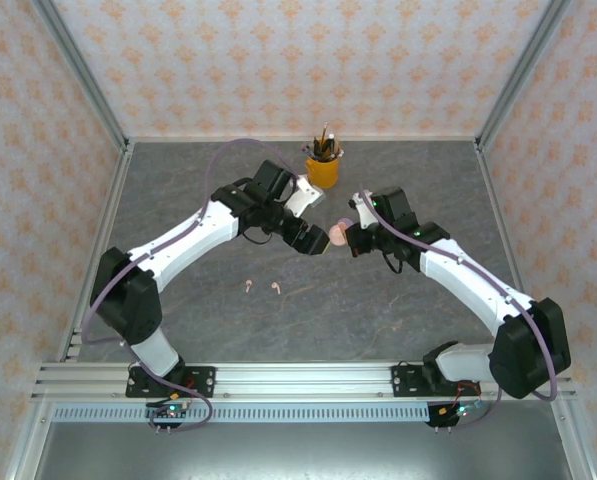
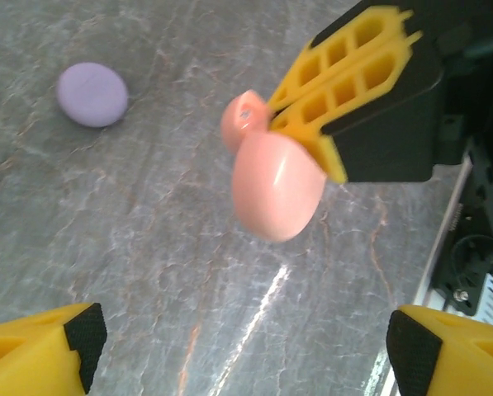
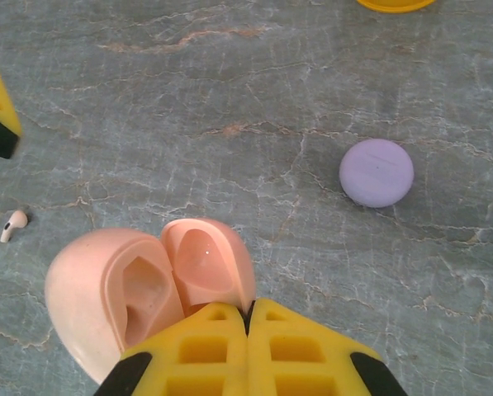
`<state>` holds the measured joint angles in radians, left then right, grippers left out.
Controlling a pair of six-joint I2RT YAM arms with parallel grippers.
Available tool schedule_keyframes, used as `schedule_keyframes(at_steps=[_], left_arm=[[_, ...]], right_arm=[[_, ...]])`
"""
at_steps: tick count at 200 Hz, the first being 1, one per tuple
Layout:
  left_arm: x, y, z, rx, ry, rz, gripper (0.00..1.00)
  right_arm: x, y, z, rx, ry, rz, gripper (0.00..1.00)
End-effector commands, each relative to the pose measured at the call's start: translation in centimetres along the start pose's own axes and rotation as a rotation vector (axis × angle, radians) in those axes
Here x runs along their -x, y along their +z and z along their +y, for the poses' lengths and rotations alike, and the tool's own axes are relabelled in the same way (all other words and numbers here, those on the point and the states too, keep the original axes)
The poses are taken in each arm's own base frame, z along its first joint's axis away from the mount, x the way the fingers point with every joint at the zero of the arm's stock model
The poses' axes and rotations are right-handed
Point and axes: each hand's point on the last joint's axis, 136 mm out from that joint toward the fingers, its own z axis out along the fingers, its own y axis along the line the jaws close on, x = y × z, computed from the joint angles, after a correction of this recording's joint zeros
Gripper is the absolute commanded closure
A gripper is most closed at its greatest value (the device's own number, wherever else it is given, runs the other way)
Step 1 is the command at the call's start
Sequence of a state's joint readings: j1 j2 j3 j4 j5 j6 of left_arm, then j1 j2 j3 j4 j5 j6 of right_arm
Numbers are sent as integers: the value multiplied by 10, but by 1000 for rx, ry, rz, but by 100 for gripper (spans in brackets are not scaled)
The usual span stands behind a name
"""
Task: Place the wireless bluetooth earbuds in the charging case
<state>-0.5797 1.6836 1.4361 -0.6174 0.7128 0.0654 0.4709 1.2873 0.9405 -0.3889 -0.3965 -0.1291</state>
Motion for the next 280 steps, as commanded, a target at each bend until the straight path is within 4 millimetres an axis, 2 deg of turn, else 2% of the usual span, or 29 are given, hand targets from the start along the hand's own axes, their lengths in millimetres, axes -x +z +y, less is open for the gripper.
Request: schedule_keyframes(at_steps=[1, 96, 144, 154, 217, 280], left_arm=[[5, -5, -15, -96, 29, 26, 12], [16, 12, -7, -179, 10, 81, 22], [23, 9, -19, -251, 24, 89, 31], [18, 18, -16, -266, 10, 113, 32], [11, 22, -19, -314, -6, 140, 37], [11, 27, -20, -337, -13, 144, 46]], right_arm=[[4, -3, 11, 53, -35, -41, 100], [5, -14, 23, 109, -40, -77, 100], [5, -14, 25, 117, -39, -76, 100], [6, -15, 25, 117, -40, -80, 100], [7, -17, 27, 120, -44, -85, 100], [7, -17, 26, 118, -44, -85, 100]])
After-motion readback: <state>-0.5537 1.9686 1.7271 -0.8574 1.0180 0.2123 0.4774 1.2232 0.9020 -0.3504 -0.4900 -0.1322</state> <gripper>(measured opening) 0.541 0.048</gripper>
